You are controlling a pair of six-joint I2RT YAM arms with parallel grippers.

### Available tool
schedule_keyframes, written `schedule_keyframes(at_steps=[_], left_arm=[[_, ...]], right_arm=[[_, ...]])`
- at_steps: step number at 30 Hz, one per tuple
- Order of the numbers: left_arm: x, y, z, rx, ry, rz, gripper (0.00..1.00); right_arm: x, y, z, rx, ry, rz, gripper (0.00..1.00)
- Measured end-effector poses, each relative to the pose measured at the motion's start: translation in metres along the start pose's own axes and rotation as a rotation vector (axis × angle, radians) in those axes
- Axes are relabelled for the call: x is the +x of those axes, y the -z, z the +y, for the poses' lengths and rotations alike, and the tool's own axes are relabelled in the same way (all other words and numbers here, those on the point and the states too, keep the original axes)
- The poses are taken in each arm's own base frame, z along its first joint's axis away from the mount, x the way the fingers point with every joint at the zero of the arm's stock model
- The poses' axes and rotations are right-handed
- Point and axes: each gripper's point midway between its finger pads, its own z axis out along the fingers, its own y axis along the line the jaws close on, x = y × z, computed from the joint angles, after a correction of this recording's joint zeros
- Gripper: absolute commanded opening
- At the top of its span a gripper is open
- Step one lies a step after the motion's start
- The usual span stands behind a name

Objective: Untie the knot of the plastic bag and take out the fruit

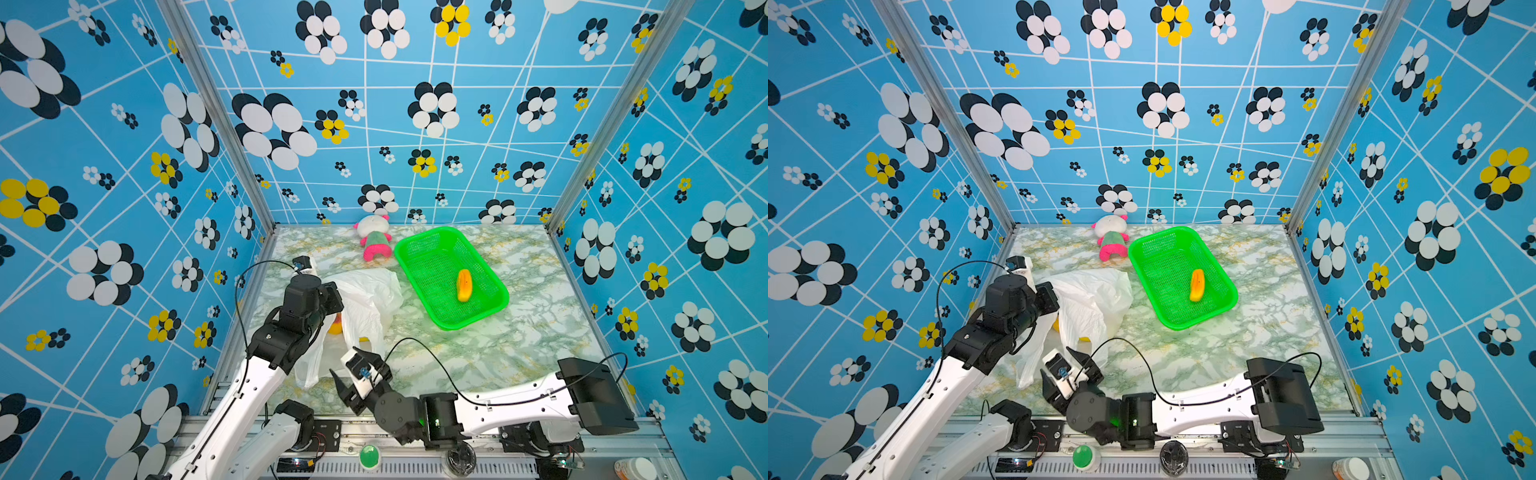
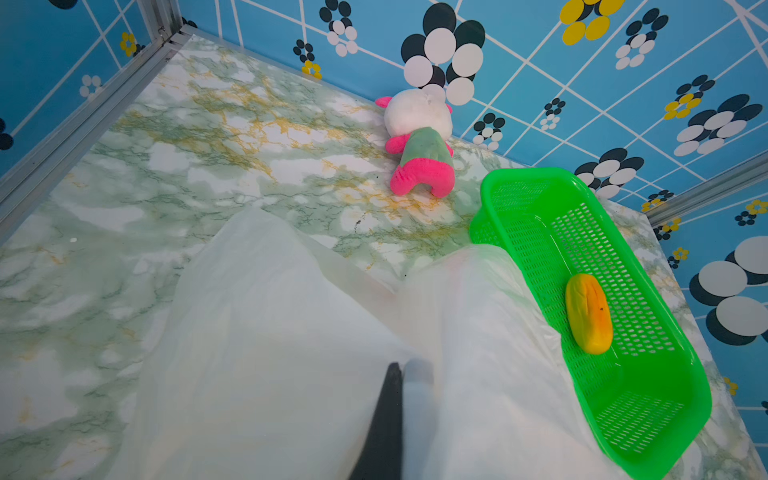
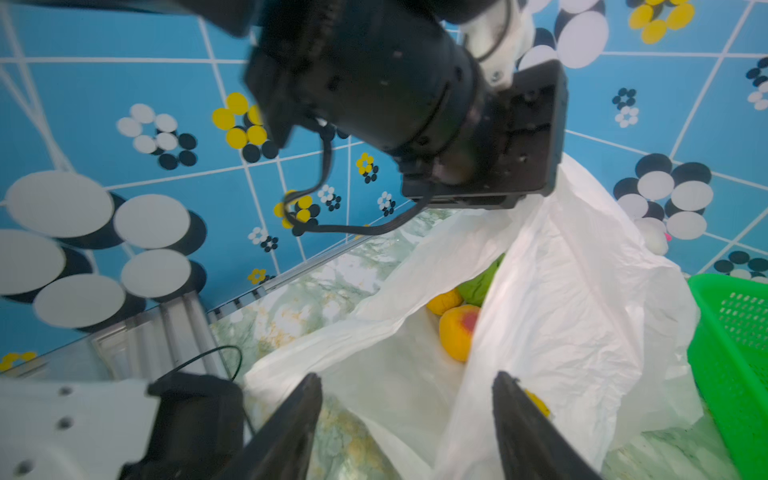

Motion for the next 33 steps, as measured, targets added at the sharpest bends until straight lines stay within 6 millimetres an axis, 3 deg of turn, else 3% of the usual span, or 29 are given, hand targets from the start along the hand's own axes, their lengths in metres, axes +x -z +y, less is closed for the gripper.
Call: schedule_keyframes(at_steps=[4,8,11,14,18,23,26,33], left_arm=[[-0.001,0.0,0.002,-0.005,0.003,-0.003,0.0],[-0.002,0.0,0.004,-0.011,0.006,-0.004,0.0],[-0.002,0.002,0.004,-0.011,0.008,-0.006,0.0],[-0.006,0.005,0.005,-0.011,0.018,-0.02,0.0],[-0.007,0.009,0.005,-0.009,0.025,-0.027,0.0],[-0.006,0.01,0.007,-0.017,0.027,-0.026,0.0],[-0.007,0.011,0.011,-0.034,0.032,-0.03,0.0],[-0.016,0.028,0.019,-0.058,0.048,-0.092,0.0]], right_arm=[[-0.018,0.028,0.029,-0.06,0.039,-0.056,0.57],[-0.022,0.021,0.033,-0.034,0.013,-0.061,0.47],[-0.002,0.005,0.041,0.008,0.008,-0.037,0.45],[0.05,-0.013,0.038,0.067,0.033,0.034,0.44],[0.099,-0.04,-0.004,0.18,0.016,0.137,0.41],[0.115,-0.073,-0.076,0.36,-0.098,0.192,0.44],[0.125,-0.089,-0.11,0.439,-0.154,0.222,0.44],[0.15,-0.132,-0.157,0.56,-0.196,0.297,0.48]])
